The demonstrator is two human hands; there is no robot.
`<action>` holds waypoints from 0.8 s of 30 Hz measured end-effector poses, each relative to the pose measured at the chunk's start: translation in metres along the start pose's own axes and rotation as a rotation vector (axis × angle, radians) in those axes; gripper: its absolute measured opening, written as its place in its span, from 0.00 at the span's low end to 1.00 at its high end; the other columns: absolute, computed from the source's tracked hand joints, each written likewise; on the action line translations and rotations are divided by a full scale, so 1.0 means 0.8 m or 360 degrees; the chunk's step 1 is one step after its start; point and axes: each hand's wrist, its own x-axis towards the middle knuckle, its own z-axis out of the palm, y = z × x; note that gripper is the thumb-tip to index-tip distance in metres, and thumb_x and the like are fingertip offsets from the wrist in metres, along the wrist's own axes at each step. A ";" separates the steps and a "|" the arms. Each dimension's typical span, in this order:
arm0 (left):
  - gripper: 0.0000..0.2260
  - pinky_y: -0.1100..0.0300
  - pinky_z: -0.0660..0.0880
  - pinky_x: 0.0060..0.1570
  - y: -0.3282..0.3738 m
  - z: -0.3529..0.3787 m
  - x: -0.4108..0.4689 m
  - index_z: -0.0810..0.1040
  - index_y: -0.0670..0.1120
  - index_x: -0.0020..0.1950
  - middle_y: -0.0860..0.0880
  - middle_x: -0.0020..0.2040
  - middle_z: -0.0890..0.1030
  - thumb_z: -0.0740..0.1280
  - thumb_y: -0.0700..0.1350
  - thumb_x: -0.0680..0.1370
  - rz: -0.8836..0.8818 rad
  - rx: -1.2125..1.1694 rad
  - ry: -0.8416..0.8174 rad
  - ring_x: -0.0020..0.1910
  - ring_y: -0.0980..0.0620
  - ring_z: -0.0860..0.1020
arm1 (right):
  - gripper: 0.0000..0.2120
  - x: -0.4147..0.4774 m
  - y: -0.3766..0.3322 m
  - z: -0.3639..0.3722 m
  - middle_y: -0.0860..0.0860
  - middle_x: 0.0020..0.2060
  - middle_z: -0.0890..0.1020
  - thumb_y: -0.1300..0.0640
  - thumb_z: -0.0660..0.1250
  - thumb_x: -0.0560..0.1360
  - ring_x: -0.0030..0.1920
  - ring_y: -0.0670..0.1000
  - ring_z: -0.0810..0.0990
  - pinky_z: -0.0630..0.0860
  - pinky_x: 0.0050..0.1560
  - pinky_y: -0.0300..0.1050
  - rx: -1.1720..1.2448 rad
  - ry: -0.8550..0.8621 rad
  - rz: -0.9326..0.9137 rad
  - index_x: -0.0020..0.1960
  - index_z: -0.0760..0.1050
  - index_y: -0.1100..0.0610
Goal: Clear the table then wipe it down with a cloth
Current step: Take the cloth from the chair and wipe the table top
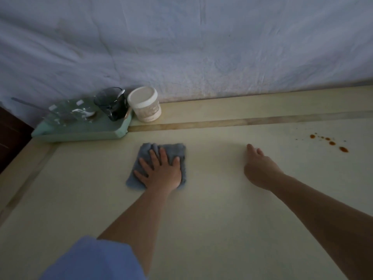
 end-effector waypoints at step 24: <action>0.29 0.44 0.33 0.73 0.365 0.092 -0.049 0.37 0.47 0.77 0.44 0.78 0.37 0.44 0.57 0.81 0.0691 0.0052 -0.0038 0.76 0.41 0.35 | 0.24 0.049 0.155 -0.123 0.52 0.74 0.62 0.63 0.54 0.77 0.77 0.52 0.52 0.50 0.75 0.43 -0.0162 0.0279 -0.0291 0.73 0.61 0.58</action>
